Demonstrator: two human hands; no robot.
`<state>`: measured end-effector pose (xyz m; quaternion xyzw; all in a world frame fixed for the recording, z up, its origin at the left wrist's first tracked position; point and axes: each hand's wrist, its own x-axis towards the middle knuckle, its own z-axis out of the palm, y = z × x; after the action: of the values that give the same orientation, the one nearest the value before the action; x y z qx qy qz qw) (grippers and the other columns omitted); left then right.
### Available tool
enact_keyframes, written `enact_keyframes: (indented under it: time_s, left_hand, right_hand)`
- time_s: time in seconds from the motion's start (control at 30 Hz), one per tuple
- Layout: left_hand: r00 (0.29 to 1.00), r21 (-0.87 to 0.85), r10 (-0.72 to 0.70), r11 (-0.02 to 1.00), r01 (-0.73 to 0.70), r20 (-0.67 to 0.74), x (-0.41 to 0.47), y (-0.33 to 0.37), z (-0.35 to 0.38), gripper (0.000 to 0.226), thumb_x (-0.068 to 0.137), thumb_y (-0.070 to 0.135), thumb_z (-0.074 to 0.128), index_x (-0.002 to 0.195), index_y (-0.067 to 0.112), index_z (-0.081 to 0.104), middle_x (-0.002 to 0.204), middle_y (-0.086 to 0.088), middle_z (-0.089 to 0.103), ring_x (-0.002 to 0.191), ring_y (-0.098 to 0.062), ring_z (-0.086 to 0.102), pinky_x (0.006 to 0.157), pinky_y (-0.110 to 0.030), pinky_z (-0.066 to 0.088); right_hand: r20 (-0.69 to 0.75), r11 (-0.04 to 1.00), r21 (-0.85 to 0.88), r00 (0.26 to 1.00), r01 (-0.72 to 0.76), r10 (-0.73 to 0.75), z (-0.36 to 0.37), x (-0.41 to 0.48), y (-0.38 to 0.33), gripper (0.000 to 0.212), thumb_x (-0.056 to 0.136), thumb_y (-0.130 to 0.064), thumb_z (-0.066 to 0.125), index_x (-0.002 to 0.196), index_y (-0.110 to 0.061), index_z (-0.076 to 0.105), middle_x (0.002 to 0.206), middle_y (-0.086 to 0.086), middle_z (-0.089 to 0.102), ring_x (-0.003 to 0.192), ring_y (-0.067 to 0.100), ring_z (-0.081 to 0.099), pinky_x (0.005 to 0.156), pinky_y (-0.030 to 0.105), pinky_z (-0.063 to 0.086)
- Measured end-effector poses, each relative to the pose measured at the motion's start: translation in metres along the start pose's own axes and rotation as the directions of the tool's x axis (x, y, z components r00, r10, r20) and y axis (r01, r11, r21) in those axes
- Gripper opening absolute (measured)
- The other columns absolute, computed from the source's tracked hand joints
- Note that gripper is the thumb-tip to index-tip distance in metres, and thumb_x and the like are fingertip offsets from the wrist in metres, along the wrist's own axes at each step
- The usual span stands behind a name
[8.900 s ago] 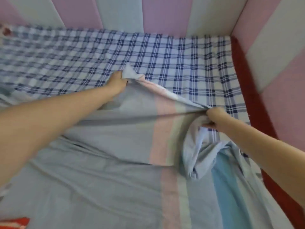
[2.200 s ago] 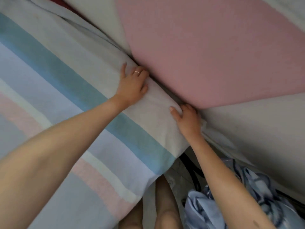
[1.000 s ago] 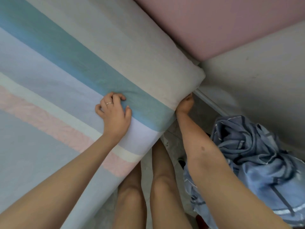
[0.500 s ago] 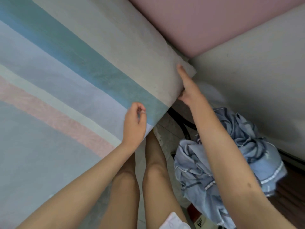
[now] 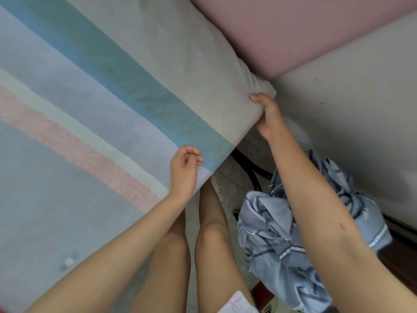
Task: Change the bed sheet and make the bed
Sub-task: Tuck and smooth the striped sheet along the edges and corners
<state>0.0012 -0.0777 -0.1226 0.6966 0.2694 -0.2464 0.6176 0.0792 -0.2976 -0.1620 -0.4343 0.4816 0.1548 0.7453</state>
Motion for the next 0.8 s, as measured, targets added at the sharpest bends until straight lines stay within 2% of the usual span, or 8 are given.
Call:
enact_keyframes:
  time_s: [0.1,0.23,0.4,0.5,0.6,0.7,0.77,0.8]
  left_hand:
    - [0.99,0.039,0.119,0.992,-0.116,-0.076,0.022,0.013,-0.03,0.039,0.085,-0.018,0.033,0.075,0.016,0.051,0.072,-0.002,0.052,0.061,0.004,0.052,0.067,-0.012,0.042]
    - [0.953,0.089,0.193,0.98,-0.176,-0.234,0.059,0.027,-0.067,0.039,0.083,-0.015,0.034,0.074,0.02,0.049,0.075,0.001,0.053,0.064,0.008,0.053,0.071,-0.012,0.042]
    - [0.919,0.064,0.177,0.984,-0.164,-0.352,0.083,0.039,-0.088,0.038,0.083,-0.013,0.033,0.074,0.021,0.047,0.074,0.002,0.052,0.063,0.007,0.053,0.069,-0.013,0.042]
    - [0.939,0.069,0.169,0.986,-0.155,-0.3,0.061,0.031,-0.077,0.039,0.083,-0.015,0.032,0.075,0.02,0.048,0.073,0.001,0.052,0.063,0.005,0.053,0.067,-0.013,0.043]
    - [0.981,0.064,0.117,0.992,-0.108,-0.154,0.021,0.008,-0.06,0.034,0.08,-0.011,0.036,0.072,0.018,0.052,0.07,0.0,0.056,0.064,-0.002,0.055,0.067,-0.016,0.046]
    - [0.998,0.169,-0.014,0.986,0.002,0.065,-0.016,-0.024,-0.054,0.033,0.082,-0.008,0.041,0.069,0.018,0.058,0.065,0.003,0.063,0.062,-0.004,0.059,0.067,-0.018,0.048]
    - [0.958,0.177,-0.248,0.959,0.222,0.145,-0.031,-0.042,-0.051,0.036,0.09,-0.008,0.04,0.069,0.015,0.059,0.064,0.005,0.068,0.055,-0.001,0.06,0.061,-0.02,0.046]
    - [0.897,0.145,-0.414,0.908,0.394,0.155,-0.041,-0.05,-0.052,0.035,0.095,-0.002,0.038,0.072,0.014,0.058,0.07,0.003,0.07,0.053,0.0,0.06,0.058,-0.02,0.046]
  right_hand:
    - [-0.072,1.0,-0.001,0.997,0.011,-0.011,0.006,0.002,0.003,0.058,0.054,-0.011,0.07,0.111,-0.005,0.061,0.1,0.006,0.069,0.092,0.02,0.064,0.075,0.029,0.052]
    - [-0.096,0.997,-0.063,0.994,0.052,-0.058,0.003,0.01,-0.002,0.078,0.045,-0.006,0.075,0.12,0.002,0.059,0.114,0.011,0.067,0.099,0.023,0.065,0.085,0.033,0.052]
    - [0.018,0.98,-0.18,0.997,0.081,-0.079,-0.001,0.016,-0.024,0.081,0.048,0.002,0.072,0.127,0.0,0.057,0.123,0.013,0.063,0.11,0.026,0.063,0.092,0.036,0.052]
    - [-0.026,0.984,-0.156,0.996,0.082,-0.087,-0.006,0.015,-0.007,0.096,0.042,-0.013,0.089,0.131,-0.003,0.053,0.122,0.01,0.064,0.109,0.022,0.063,0.094,0.035,0.052]
    - [-0.253,0.975,-0.184,0.953,0.125,-0.17,0.001,0.005,0.015,0.084,0.059,-0.037,0.087,0.13,-0.01,0.049,0.126,0.006,0.061,0.113,0.017,0.061,0.099,0.038,0.049]
    - [-0.331,0.998,-0.053,0.942,0.046,-0.061,0.013,-0.014,0.044,0.059,0.09,-0.051,0.056,0.134,-0.015,0.044,0.13,0.002,0.055,0.118,0.02,0.054,0.104,0.043,0.045]
    - [-0.224,0.985,0.118,0.963,-0.123,0.147,0.01,-0.03,0.073,0.065,0.094,-0.064,0.031,0.142,-0.02,0.041,0.131,0.002,0.052,0.125,0.022,0.048,0.106,0.042,0.041]
    - [-0.158,0.966,0.153,0.96,-0.207,0.23,0.009,-0.038,0.089,0.067,0.095,-0.065,0.022,0.144,-0.023,0.038,0.137,0.004,0.048,0.13,0.023,0.044,0.108,0.042,0.036]
